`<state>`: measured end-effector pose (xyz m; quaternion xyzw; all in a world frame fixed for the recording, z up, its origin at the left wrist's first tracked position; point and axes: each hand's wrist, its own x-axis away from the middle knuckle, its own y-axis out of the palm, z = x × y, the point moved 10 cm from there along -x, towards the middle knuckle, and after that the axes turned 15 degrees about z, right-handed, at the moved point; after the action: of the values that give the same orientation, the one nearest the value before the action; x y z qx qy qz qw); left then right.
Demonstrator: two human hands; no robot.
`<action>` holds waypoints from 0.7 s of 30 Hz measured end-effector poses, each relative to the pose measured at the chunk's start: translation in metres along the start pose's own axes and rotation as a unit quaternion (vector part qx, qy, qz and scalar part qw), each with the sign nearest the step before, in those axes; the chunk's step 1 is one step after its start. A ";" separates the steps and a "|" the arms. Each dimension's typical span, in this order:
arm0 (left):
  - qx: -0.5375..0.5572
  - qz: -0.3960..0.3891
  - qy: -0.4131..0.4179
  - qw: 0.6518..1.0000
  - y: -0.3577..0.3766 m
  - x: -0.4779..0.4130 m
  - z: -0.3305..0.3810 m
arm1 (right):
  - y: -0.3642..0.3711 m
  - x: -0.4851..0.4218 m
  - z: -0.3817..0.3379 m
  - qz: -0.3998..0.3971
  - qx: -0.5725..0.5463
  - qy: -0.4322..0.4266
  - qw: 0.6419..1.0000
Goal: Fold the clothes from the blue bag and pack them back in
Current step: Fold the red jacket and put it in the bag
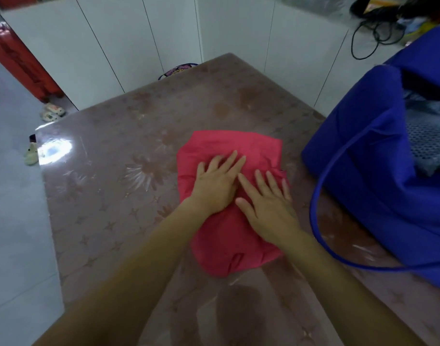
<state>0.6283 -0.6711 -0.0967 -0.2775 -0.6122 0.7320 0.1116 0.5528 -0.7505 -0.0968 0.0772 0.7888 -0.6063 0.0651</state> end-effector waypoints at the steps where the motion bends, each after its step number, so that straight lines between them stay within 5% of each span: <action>1: -0.035 0.008 0.011 0.999 -0.001 -0.004 -0.007 | 0.008 0.003 0.015 -0.019 0.032 0.009 0.999; 6: -0.089 -0.044 0.036 0.994 0.028 -0.007 -0.007 | 0.042 0.017 0.050 -0.104 -0.011 0.086 0.991; 14: -0.074 -0.054 0.013 0.996 0.045 -0.002 -0.010 | 0.051 0.016 0.053 -0.093 -0.029 0.096 0.991; 18: 0.008 0.067 -0.163 0.984 0.017 0.022 -0.034 | 0.021 0.000 0.072 0.052 -0.109 0.179 0.976; 21: 0.123 0.093 -0.346 0.926 0.010 0.061 -0.060 | 0.008 -0.013 0.083 0.124 -0.152 0.238 0.951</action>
<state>0.6126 -0.5929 -0.1285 -0.0472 -0.4896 0.8589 -0.1425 0.5675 -0.8292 -0.1233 0.3053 0.8483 -0.4309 -0.0389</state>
